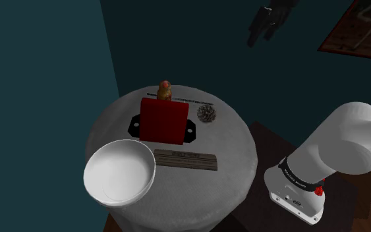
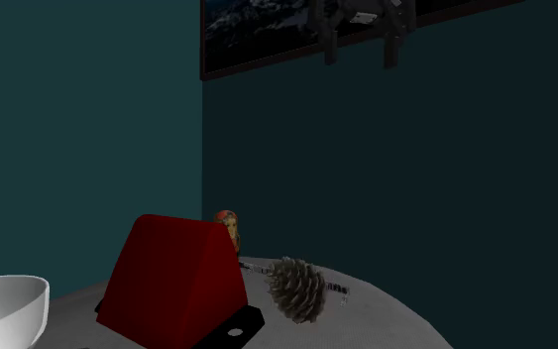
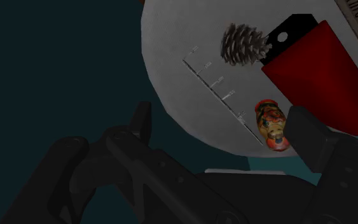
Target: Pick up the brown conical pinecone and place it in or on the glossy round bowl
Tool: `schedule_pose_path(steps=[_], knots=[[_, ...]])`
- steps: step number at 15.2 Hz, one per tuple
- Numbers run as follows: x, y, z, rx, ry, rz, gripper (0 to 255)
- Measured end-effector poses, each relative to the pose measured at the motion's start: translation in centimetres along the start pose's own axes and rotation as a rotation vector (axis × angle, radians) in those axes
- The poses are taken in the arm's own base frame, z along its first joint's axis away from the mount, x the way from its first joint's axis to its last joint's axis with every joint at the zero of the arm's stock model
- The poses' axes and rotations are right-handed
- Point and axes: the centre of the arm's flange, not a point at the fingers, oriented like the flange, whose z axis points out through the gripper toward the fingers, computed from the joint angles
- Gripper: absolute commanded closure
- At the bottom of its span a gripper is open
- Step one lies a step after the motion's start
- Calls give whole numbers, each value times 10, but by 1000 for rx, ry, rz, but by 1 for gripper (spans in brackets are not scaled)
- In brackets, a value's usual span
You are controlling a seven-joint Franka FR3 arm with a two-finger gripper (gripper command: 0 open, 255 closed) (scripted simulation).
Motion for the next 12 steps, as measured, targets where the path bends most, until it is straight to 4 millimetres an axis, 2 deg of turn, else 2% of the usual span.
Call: schedule_pose_path(steps=[2, 5, 9, 12], knots=[[1, -6, 4, -10, -2, -3, 0], [4, -36, 28, -61, -14, -15, 0], [7, -79, 68, -141, -32, -34, 0], [9, -111, 108, -202, -46, -48, 0]])
